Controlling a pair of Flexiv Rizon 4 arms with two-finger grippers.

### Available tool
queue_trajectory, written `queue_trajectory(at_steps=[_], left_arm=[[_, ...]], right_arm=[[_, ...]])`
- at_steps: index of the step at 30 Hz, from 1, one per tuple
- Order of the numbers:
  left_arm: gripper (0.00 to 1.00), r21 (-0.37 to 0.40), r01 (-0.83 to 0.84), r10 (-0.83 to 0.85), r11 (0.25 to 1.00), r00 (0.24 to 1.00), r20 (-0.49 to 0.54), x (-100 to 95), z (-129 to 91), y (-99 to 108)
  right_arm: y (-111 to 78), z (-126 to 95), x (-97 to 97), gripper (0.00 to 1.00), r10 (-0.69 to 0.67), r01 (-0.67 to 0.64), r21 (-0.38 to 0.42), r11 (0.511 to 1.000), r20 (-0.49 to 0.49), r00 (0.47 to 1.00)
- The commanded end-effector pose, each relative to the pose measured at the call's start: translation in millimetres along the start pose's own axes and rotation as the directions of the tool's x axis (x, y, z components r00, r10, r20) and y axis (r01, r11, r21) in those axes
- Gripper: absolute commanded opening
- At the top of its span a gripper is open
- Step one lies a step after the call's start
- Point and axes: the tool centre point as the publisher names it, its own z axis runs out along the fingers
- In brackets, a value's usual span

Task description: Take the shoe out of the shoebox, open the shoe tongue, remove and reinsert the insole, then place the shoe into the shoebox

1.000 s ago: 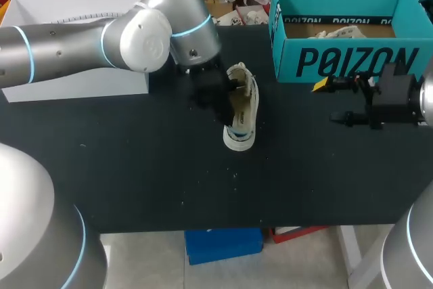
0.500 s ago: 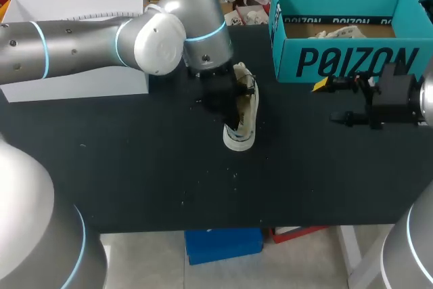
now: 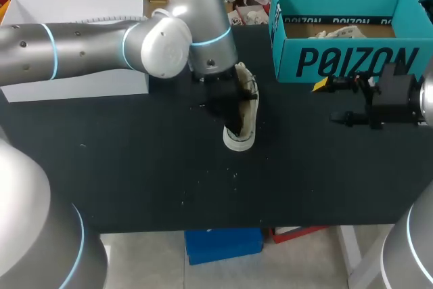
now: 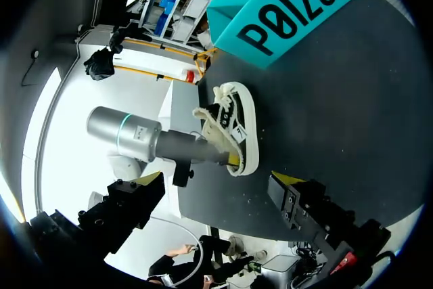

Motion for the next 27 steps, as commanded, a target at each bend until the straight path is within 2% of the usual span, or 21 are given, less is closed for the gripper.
queue_trajectory(at_steps=[1,7,14,22,27], left_arm=[[0.0,0.0,-0.002,0.002,1.0,1.0,-0.004,-1.0,3,2],[0.0,-0.011,-0.015,0.015,1.0,1.0,0.027,-5.6,-19,-6],[0.0,-0.06,-0.029,0.029,0.998,1.0,0.001,-3.7,-55,-16],[0.0,-0.148,-0.021,0.012,0.989,0.998,-0.061,17.5,-87,-25],[0.0,-0.202,-0.007,-0.008,0.979,0.997,-0.073,29.3,-98,-28]], right_arm=[[0.3,0,0.6,1.0,0.001,-0.001,0.0,1.0,0.002,1.0],[0.3,0,0.6,1.0,0.001,-0.001,0.0,1.0,0.002,1.0],[0.3,0,0.6,1.0,0.001,-0.001,0.0,1.0,0.002,1.0],[0.3,0,0.6,1.0,0.001,-0.001,0.0,1.0,0.002,1.0],[0.3,0,0.6,1.0,0.001,-0.001,0.0,1.0,0.002,1.0]])
